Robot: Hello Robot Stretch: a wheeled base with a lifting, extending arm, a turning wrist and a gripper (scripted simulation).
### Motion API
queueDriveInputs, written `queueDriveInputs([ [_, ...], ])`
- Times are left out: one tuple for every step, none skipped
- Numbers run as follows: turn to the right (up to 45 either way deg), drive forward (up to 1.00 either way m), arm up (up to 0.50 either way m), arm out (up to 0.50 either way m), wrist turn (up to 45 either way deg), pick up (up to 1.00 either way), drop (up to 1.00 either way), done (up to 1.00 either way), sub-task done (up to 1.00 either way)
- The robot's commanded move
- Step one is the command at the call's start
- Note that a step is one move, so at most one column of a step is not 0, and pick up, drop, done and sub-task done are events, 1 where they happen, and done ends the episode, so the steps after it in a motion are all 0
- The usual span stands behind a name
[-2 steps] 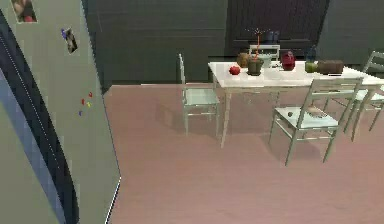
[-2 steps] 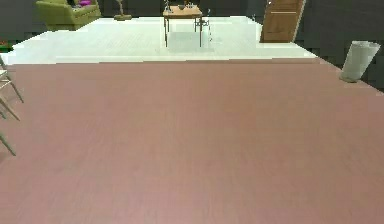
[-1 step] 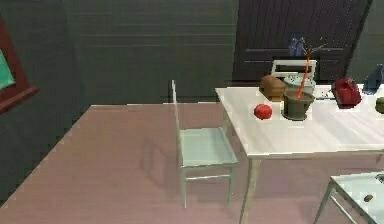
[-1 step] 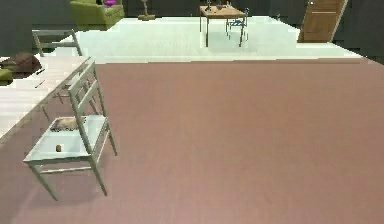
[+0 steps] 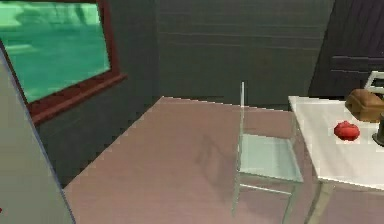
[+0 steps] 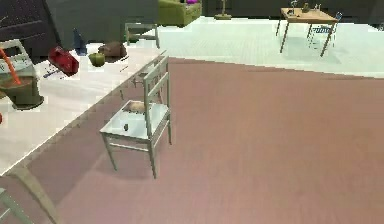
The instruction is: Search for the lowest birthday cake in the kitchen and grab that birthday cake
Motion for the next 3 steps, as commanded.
queueDriveInputs([
  [0.0, 0.05, 0.0, 0.0, 0.0, 0.0, 0.0, 0.0, 0.0],
  [0.0, 0.9, 0.0, 0.0, 0.0, 0.0, 0.0, 0.0, 0.0],
  [3.0, 0.0, 0.0, 0.0, 0.0, 0.0, 0.0, 0.0, 0.0],
])
